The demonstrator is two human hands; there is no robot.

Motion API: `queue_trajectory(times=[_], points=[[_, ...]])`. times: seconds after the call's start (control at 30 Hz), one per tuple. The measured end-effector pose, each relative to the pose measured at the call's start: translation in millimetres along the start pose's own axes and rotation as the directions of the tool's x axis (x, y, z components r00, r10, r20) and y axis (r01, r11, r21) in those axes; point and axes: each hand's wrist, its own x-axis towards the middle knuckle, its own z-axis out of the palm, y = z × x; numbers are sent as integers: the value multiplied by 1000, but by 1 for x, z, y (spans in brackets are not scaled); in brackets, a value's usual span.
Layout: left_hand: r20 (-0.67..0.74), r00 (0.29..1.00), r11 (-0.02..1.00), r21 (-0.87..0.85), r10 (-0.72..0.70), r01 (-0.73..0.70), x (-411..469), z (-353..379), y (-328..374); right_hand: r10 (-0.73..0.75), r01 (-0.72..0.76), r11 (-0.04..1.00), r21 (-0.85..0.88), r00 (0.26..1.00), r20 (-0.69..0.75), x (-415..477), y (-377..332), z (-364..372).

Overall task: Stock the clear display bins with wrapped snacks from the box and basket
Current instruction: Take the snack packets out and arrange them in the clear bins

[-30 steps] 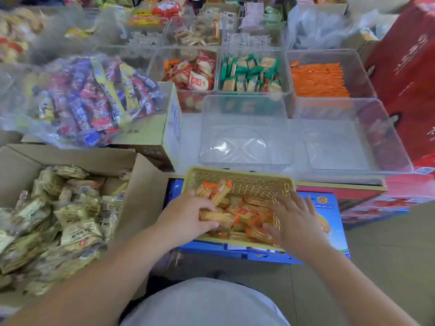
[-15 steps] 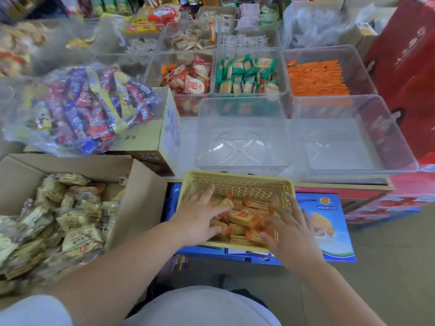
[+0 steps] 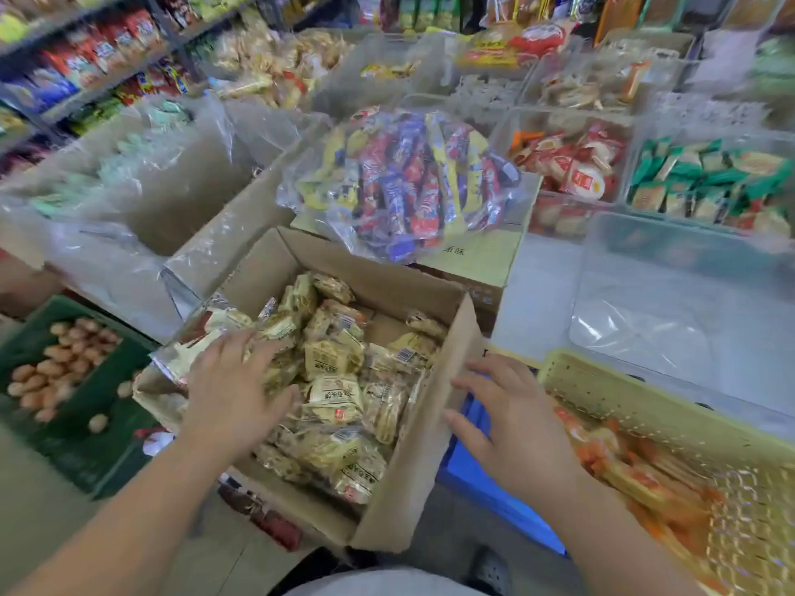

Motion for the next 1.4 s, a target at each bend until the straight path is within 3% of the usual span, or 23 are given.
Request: queue_trajectory(times=[0.07, 0.13, 0.33, 0.47, 0.73, 0.9, 1.0, 1.23, 1.4], points=[[11, 995, 995, 28, -101, 100, 14, 2, -53, -44, 44, 998, 38, 999, -10, 22, -26, 17], [40, 993, 992, 64, -109, 106, 33, 5, -96, -47, 47, 998, 38, 999, 12, 43, -50, 34], [166, 982, 995, -64, 88, -78, 68, 33, -162, 104, -98, 994, -44, 983, 153, 101, -105, 85], [104, 988, 988, -115, 115, -102, 68, 45, -170, 258, -230, 965, -124, 916, 307, 145, -117, 116], [91, 982, 975, -161, 168, -152, 65, 51, -179, 486, -408, 873, -266, 770, 414, 241, -120, 182], [96, 983, 973, -185, 155, -135, 66, 51, -180, 573, -520, 815, -255, 660, 486, 269, -113, 218], [95, 985, 979, -161, 144, -127, 65, 53, -179, 576, -494, 817, -297, 669, 469, 268, -112, 235], [95, 985, 979, -156, 146, -130, 67, 55, -181, 585, -568, 800, -196, 663, 467, 241, -97, 229], [81, 985, 979, -150, 154, -141, 68, 56, -182, 571, -565, 818, -108, 773, 278, 211, -90, 190]])
